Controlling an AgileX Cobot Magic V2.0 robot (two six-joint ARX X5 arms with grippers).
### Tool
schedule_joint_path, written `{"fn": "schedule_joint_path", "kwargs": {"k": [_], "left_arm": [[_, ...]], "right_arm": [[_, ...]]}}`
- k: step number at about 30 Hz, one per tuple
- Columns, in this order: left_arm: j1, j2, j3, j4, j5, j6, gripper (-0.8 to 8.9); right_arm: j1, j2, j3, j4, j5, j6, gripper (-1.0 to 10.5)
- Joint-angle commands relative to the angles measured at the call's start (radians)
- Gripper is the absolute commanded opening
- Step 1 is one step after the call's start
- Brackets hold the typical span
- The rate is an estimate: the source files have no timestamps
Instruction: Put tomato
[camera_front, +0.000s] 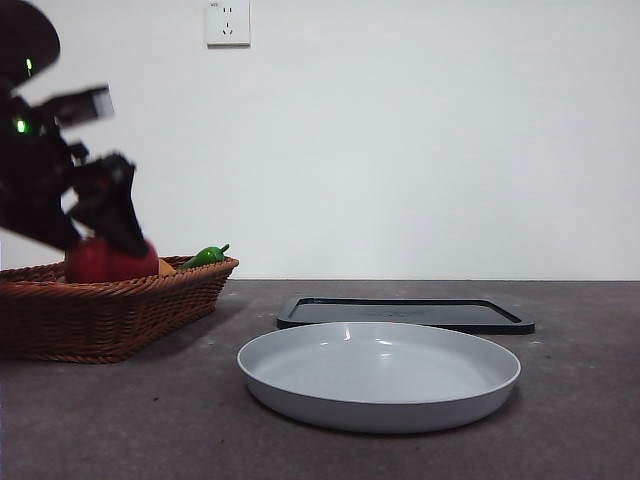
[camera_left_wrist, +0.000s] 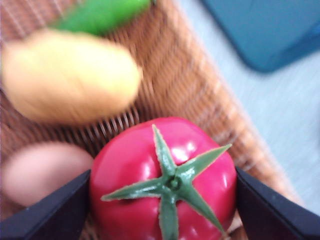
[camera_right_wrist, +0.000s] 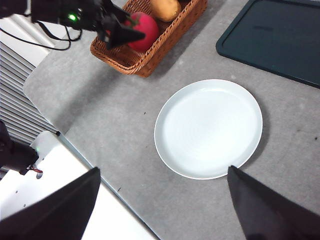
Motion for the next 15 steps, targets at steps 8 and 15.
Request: {"fn": "schedule_joint_path", "kwargs": {"k": [8,15], "left_arm": [[-0.080,-0.224,0.038,0.009,0.085,-0.108,3.06],[-0.260,-0.250,0.038,0.010,0.107,-0.133,3.06]], "right_arm": [[0.005,0.005,0.020,0.005,-0.002,-0.011,4.1],[0.005,0.005,0.020,0.004,-0.002,-0.011,4.1]]}}
